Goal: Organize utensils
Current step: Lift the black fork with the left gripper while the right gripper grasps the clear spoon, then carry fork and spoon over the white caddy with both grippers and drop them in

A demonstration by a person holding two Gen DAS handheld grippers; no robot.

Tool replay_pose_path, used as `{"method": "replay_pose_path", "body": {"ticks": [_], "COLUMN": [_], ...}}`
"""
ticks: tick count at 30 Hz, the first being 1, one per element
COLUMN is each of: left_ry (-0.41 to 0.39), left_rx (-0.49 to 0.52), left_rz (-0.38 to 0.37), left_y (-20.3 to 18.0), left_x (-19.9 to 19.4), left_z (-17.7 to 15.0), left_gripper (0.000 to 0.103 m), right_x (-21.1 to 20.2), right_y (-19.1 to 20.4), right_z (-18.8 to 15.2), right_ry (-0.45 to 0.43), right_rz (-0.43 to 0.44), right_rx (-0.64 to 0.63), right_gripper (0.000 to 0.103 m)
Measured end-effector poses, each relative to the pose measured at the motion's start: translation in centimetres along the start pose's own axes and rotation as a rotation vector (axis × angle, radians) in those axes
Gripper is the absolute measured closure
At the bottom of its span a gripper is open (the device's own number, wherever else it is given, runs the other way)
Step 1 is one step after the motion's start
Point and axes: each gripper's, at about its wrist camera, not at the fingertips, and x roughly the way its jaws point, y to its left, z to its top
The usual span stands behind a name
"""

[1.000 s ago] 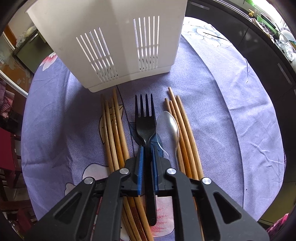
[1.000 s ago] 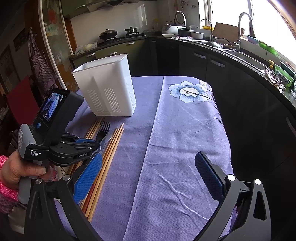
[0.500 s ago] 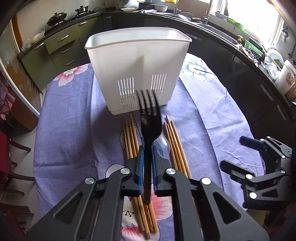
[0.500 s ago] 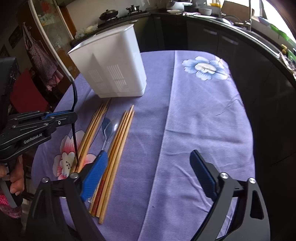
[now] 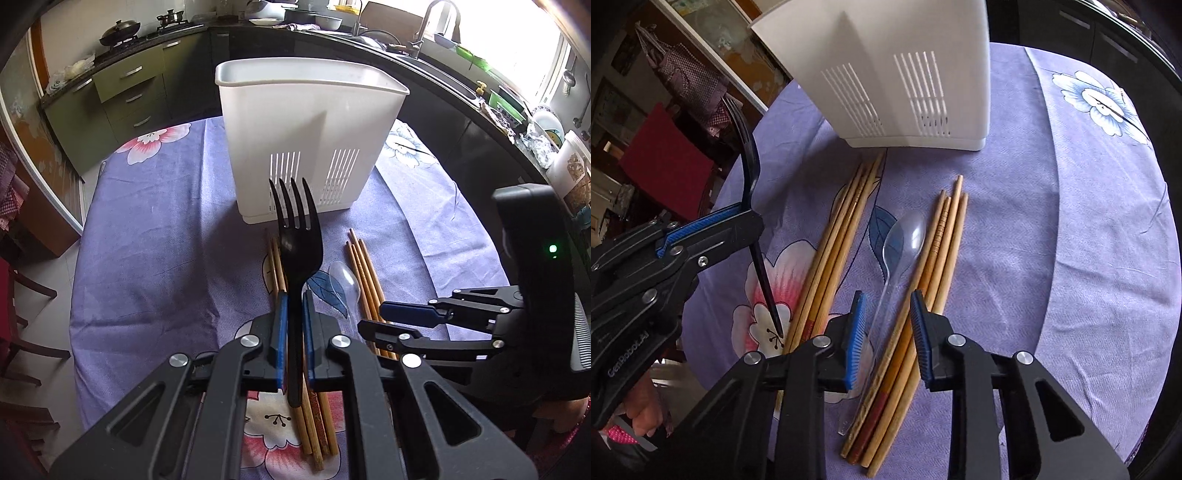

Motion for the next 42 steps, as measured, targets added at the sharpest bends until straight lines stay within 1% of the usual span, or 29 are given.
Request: {"method": "replay_pose_path", "body": {"ticks": [3, 4, 6, 13, 14, 15, 17, 20, 22, 26, 32, 36, 42], "left_ry": [-0.005, -0.007, -0.012, -0.022, -0.023, -0.024, -0.025, -0.031, -0.035, -0.056, -0.130, -0.213, -0.380], "left_rx": [-0.002, -0.002, -0.002, 0.000, -0.001, -0.002, -0.008, -0.013, -0.016, -0.029, -0.039, -0.037, -0.031], "left_rz": [-0.003, -0.004, -0.003, -0.008, -0.008, -0.007, -0.007, -0.003, -0.003, -0.004, -0.022, -0.047, -0.063], "left_y": [0.3, 0.4, 0.6, 0.8, 0.9, 1.0, 1.2, 1.5, 1.6, 2.1, 2.5, 2.3, 1.6], "left_x": [-0.1, -0.2, -0.3, -0.5, -0.6, -0.6, -0.6, -0.8, -1.1, -2.0, -5.0, -7.9, -11.6], "left_z": [-0.1, -0.2, -0.2, -0.3, -0.3, -0.4, -0.4, -0.5, -0.5, -0.1, 1.0, 2.6, 7.1], "left_gripper": [0.095, 0.095, 0.095, 0.095, 0.095, 0.095, 0.095, 0.095, 0.095, 0.095, 0.095, 0.095, 0.095], "right_x": [1.3, 1.6, 2.1, 3.3, 3.5, 3.6, 3.9, 3.6, 3.1, 0.5, -6.5, -11.2, -17.3], "right_y": [0.4, 0.6, 1.0, 2.7, 3.0, 3.2, 3.6, 3.0, 2.5, 2.7, 3.1, 2.9, 2.7], "right_z": [0.4, 0.5, 0.8, 2.0, 2.0, 1.9, 1.9, 1.5, 1.3, 0.7, 0.0, 0.3, 2.5], "right_ry": [0.026, 0.028, 0.034, 0.026, 0.023, 0.017, 0.009, -0.007, -0.026, -0.114, -0.341, -0.512, -0.782], "right_rz": [-0.016, -0.019, -0.033, -0.163, -0.178, -0.191, -0.187, -0.161, -0.125, -0.063, 0.001, 0.040, 0.049], "right_rx": [0.002, 0.001, 0.001, -0.047, -0.058, -0.064, -0.060, -0.046, -0.035, -0.051, -0.082, -0.081, -0.088], "right_gripper": [0.079, 0.081, 0.082, 0.083, 0.084, 0.088, 0.090, 0.091, 0.092, 0.094, 0.094, 0.094, 0.094]}}
